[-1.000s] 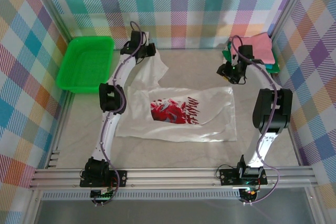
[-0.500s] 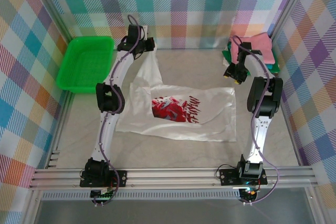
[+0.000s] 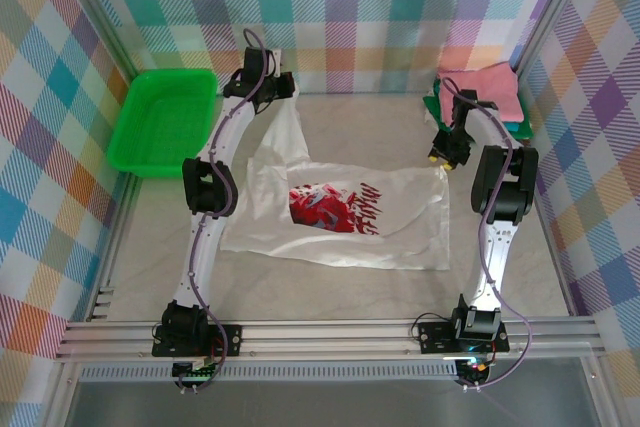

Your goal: Fold and stack the t-shirts

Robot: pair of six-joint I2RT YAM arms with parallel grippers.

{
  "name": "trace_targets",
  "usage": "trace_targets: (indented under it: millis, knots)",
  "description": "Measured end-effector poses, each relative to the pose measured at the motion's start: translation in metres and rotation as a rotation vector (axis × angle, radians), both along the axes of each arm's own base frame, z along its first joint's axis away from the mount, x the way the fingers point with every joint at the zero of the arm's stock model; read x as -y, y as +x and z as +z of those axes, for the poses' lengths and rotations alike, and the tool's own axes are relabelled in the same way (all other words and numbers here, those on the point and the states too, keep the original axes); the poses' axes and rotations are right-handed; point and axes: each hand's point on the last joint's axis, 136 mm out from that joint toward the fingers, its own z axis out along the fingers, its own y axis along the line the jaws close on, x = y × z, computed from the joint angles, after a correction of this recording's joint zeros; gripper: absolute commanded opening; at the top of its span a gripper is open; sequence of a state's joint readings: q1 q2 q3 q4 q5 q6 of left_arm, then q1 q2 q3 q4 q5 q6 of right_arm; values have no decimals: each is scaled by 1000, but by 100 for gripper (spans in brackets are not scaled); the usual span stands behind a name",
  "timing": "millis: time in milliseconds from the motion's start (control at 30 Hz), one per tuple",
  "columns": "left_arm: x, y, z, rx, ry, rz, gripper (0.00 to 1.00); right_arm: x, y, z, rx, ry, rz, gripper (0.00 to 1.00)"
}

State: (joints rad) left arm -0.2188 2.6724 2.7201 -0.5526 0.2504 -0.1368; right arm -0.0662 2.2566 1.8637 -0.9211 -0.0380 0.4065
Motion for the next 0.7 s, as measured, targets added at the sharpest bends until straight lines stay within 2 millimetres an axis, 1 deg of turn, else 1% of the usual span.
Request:
trace_targets:
  millis: [67, 133, 167, 267, 367, 433, 533, 567, 600, 633, 700]
  knots:
    - [0, -1, 1, -3, 1, 0, 0, 0, 1, -1, 4, 4, -4, 5]
    - [-1, -3, 4, -7, 0, -1, 0, 0, 0, -3, 8, 3, -4, 0]
    - [-4, -3, 7, -4, -2, 2, 0, -1, -2, -3, 9, 3, -5, 0]
    - [-2, -7, 23, 11, -15, -11, 0, -1, -5, 2, 25, 3, -10, 0]
    - [-3, -14, 46, 31, -16, -21, 0, -2, -7, 15, 69, 8, -10, 0]
    - [-5, -24, 63, 41, -10, -33, 0, -4, -9, 27, 108, 17, -15, 0]
    - [-9, -44, 78, 36, 2, -42, 0, -6, -14, 39, 151, 23, -19, 0]
    - [-11, -50, 81, 37, 7, -44, 0, -6, -15, 41, 158, 24, -20, 1]
    - [-13, -58, 83, 40, 16, -42, 0, -6, -16, 42, 160, 26, -20, 24]
    - [-16, -66, 84, 41, 25, -39, 0, -5, -16, 42, 161, 27, -26, 36]
    - [-21, -75, 87, 45, 42, -34, 0, -3, -17, 40, 160, 26, -31, 43]
